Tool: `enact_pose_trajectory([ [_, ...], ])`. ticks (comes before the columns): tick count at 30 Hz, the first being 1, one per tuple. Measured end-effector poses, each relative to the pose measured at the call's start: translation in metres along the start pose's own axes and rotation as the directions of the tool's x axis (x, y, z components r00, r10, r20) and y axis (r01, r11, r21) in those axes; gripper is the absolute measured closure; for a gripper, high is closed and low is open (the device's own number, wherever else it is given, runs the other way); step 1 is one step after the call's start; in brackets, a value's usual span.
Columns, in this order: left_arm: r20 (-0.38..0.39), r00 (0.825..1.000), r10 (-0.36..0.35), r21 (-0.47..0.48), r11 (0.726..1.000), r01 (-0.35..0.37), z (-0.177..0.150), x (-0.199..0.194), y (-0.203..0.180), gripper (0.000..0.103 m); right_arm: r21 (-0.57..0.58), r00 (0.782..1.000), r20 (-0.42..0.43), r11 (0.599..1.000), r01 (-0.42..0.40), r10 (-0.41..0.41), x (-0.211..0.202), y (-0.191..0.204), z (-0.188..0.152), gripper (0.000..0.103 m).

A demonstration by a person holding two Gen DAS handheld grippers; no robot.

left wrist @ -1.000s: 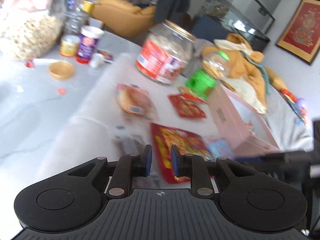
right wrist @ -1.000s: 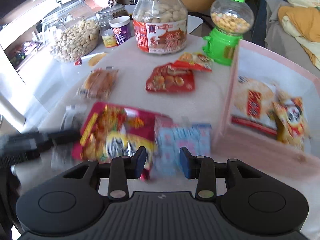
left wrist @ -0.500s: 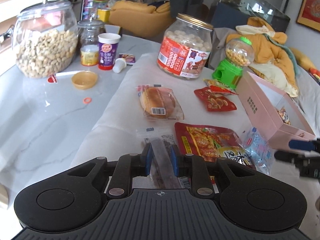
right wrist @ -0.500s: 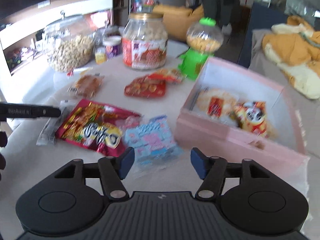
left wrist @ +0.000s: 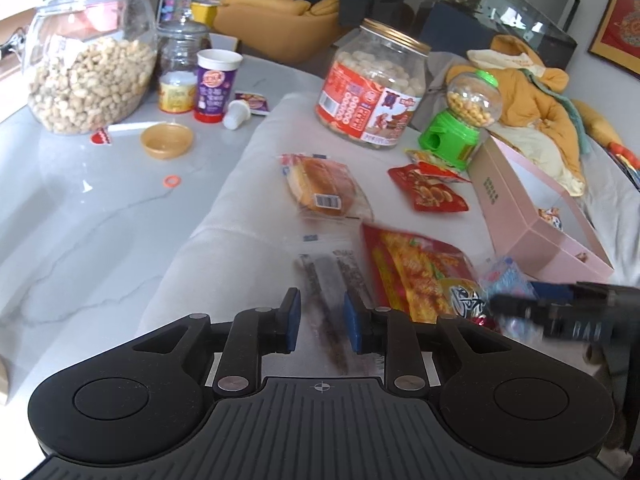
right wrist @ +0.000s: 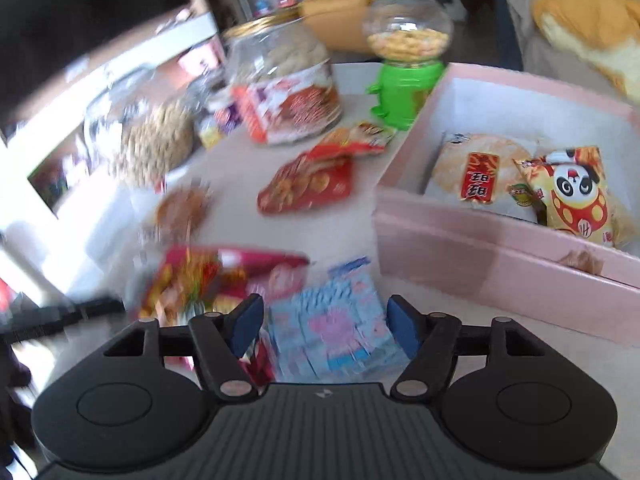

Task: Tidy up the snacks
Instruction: 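Grasp the brown strip snack with the left gripper while the right gripper grasps the Peppa Pig candy pack, then lift the strip snack with the left gripper while the right gripper lifts the Peppa Pig pack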

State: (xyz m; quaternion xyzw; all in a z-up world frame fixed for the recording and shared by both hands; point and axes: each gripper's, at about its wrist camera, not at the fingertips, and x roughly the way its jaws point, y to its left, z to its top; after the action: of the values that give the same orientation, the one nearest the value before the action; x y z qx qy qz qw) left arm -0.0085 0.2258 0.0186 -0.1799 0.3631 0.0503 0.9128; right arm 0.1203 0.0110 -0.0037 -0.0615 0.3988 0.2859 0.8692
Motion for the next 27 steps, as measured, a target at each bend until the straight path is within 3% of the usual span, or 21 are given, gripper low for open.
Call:
enact_pose_trajectory([
  [3,0.002,1.0,0.011,0.032,0.999,-0.011,0.001,0.004,-0.009,0.074,-0.068,0.997,0.008,0.994,0.081,-0.08,-0.011,0.006,-0.018,0.035],
  [7,0.013,0.999,0.031,0.104,0.994,-0.032,0.003,0.013,-0.022,0.07,-0.023,0.99,0.018,0.99,0.141,-0.141,-0.03,-0.008,-0.035,0.038],
  [14,0.025,0.997,0.079,0.271,0.959,-0.083,0.0,0.028,-0.046,0.053,0.042,0.984,0.061,0.985,0.164,-0.167,-0.056,-0.026,-0.067,0.037],
  [17,0.019,0.995,0.102,0.304,0.947,-0.103,-0.001,0.03,-0.052,0.053,0.036,0.981,0.09,0.985,0.17,-0.173,-0.057,-0.025,-0.075,0.033],
  [23,-0.007,0.996,0.087,0.32,0.944,-0.08,-0.006,0.023,-0.056,0.056,0.046,0.978,0.112,0.984,0.173,-0.178,-0.058,-0.026,-0.079,0.029],
  [27,-0.03,0.999,0.026,0.344,0.939,-0.014,-0.022,0.005,-0.053,0.057,0.048,0.977,0.117,0.983,0.176,-0.181,-0.058,-0.025,-0.08,0.028],
])
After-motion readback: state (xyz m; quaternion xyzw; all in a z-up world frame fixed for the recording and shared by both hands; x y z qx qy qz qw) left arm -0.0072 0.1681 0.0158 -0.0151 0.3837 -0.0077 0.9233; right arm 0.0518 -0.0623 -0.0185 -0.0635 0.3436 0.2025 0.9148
